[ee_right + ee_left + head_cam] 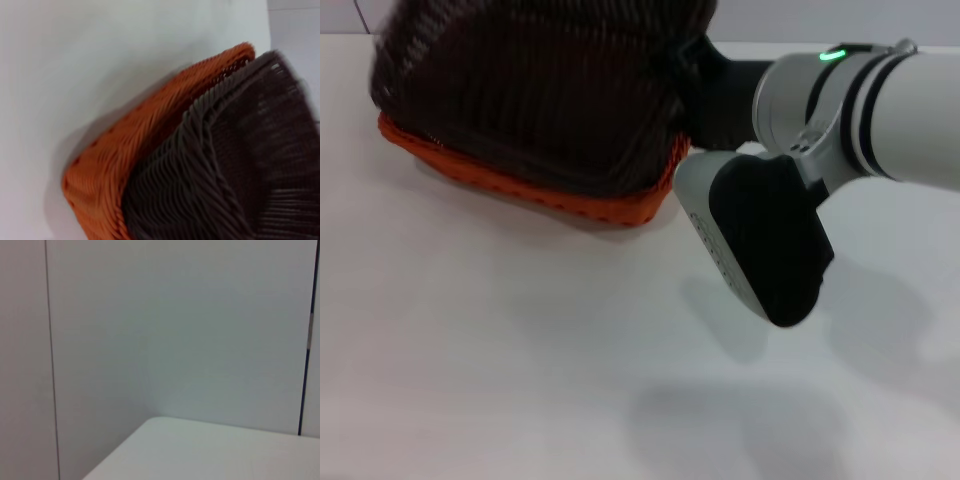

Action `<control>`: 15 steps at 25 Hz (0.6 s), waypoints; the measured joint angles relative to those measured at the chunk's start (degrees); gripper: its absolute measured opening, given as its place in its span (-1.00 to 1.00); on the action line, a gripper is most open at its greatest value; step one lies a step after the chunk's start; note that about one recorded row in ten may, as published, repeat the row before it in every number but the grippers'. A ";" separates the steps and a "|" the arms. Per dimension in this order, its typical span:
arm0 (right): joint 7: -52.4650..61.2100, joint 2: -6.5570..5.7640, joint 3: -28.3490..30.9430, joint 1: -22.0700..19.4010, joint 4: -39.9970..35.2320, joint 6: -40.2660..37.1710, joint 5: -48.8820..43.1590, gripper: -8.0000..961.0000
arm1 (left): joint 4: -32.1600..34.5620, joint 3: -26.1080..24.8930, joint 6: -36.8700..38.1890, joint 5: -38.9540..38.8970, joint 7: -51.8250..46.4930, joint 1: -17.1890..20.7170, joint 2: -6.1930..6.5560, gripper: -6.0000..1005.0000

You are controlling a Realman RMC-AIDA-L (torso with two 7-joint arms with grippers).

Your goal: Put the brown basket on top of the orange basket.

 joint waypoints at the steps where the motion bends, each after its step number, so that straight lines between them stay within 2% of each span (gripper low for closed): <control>1: 0.39 0.06 -0.24 -0.81 -1.28 -1.29 0.01 -0.07 | 0.00 0.02 -0.45 -0.01 0.09 -0.15 0.03 0.54; 6: 2.40 0.25 -1.58 -4.33 -7.88 -6.87 0.04 0.41 | 0.27 0.08 -1.12 0.00 0.17 -0.40 0.14 0.54; 9: 3.46 0.32 -2.98 -6.87 -10.96 -7.35 0.53 0.59 | 0.72 0.09 -0.65 0.01 0.19 -0.38 0.15 0.54; 11: 7.42 0.45 -4.09 -8.18 -12.38 -5.05 0.97 0.70 | 1.12 0.08 -0.40 -0.01 0.19 -0.28 0.15 0.54; 15: 25.55 0.81 -1.77 -9.40 -9.26 8.32 0.33 0.70 | 2.26 -0.01 0.37 0.01 0.20 0.12 0.13 0.54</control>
